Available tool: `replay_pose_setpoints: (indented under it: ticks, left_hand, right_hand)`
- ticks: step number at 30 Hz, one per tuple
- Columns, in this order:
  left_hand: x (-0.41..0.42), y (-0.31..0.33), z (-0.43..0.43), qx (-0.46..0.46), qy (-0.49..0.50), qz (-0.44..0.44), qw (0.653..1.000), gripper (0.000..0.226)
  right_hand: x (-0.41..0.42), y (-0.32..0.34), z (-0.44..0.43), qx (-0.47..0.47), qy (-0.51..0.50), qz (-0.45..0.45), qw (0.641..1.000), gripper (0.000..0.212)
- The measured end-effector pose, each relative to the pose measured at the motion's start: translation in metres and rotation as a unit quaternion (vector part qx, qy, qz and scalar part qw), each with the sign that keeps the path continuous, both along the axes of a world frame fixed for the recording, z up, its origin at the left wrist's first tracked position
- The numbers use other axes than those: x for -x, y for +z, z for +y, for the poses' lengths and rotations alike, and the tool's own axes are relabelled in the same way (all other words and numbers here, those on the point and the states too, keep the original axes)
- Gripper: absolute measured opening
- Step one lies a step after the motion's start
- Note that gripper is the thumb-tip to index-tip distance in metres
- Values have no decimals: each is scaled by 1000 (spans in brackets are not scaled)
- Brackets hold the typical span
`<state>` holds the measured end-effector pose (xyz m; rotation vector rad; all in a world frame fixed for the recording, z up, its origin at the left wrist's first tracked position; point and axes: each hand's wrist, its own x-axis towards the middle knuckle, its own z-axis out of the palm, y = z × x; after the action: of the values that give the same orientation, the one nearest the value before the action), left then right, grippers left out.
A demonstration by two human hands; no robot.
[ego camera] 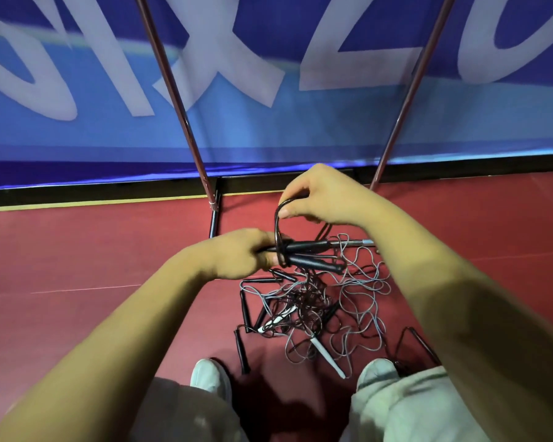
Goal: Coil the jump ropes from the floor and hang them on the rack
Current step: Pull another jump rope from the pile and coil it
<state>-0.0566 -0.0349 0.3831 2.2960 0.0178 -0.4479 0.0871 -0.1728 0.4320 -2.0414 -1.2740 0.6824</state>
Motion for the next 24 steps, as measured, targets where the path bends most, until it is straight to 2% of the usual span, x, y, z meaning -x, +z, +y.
replay_pose_setpoints:
  ticks: [3,4,7,9,11,14,18,21,22,24]
  left_hand:
    - [2,10,-9,192,58,-45,979,13]
    - [2,13,-8,254,89,-64,961,22]
    - [-3,17,-4,332,148,-99,926,39]
    - [-8,16,-7,323,180,-115,922,45]
    - [-12,18,-12,280,235,-132,921,54]
    - [-14,18,-10,261,314,-140,902,34]
    - [-13,13,-3,261,342,-149,890,14]
    - [-13,9,4,279,348,-169,879,33]
    - [-13,7,8,238,349,-178,889,34]
    - [-13,4,15,87,342,-191,916,30]
  right_hand:
    - [-14,-17,-5,-43,-71,117,990,2]
    - [-18,-24,-6,-57,-92,147,983,2]
    - [-14,-44,-6,-74,-139,248,956,28]
    - [-5,-52,-6,-68,-141,293,943,39]
    - [3,-54,-6,-65,-124,322,936,35]
    - [8,-52,-9,-56,-124,321,937,18]
    - [14,-47,-19,-45,-123,260,957,21]
    - [20,-43,-26,-14,-105,251,962,16]
    - [22,-43,-26,-9,-108,267,957,14]
    - [26,-42,-28,-2,-117,289,950,14]
